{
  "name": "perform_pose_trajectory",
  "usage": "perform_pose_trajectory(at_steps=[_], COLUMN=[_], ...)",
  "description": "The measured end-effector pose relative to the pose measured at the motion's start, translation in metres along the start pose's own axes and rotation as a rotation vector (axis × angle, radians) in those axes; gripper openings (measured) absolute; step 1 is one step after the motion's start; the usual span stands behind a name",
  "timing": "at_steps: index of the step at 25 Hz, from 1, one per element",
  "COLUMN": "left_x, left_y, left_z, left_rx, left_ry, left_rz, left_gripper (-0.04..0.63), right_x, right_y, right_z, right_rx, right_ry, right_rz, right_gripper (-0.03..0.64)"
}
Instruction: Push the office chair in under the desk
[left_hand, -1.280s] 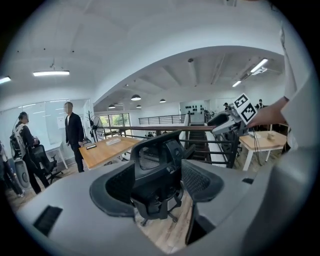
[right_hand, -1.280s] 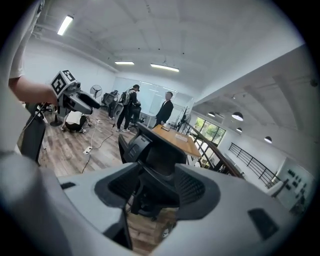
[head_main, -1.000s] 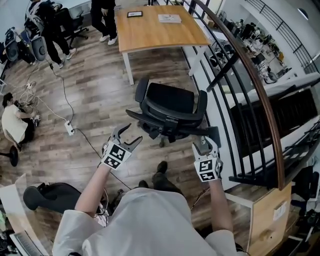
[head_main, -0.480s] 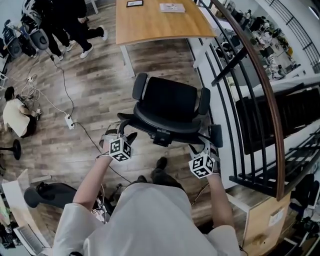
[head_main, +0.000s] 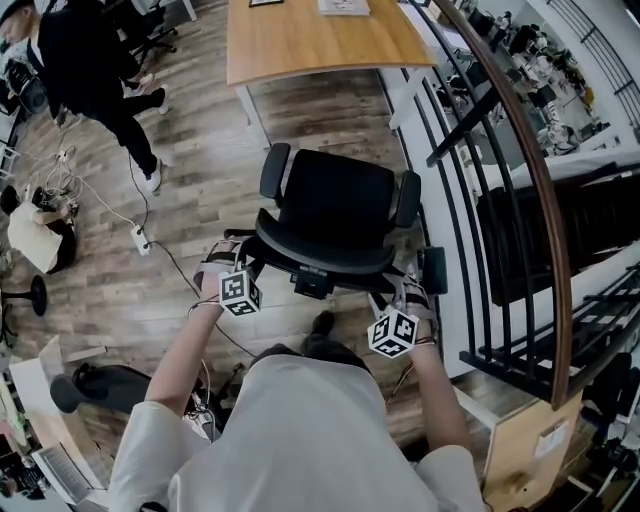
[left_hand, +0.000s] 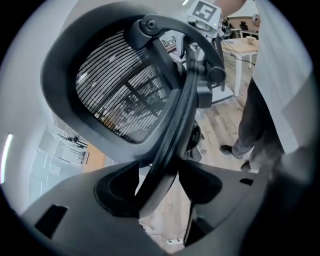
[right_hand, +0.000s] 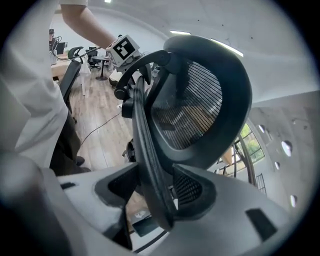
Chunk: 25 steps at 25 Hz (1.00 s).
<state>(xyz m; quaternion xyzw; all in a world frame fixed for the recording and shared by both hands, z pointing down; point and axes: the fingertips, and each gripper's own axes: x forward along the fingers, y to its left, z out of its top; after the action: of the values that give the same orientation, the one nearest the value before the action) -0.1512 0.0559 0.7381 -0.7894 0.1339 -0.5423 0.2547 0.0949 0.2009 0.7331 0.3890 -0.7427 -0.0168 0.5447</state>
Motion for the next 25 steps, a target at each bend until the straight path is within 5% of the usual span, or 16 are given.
perform_pose_trajectory(at_steps=[25], left_x=[0.066], left_y=[0.089], left_z=[0.018], left_rx=[-0.037], left_ry=[0.013], left_rz=[0.014], left_gripper=[0.233], right_x=[0.06], right_y=[-0.111], right_z=[0.001], right_rx=[-0.023], right_ry=[0.006], right_rz=[0.004], right_gripper=[0.213])
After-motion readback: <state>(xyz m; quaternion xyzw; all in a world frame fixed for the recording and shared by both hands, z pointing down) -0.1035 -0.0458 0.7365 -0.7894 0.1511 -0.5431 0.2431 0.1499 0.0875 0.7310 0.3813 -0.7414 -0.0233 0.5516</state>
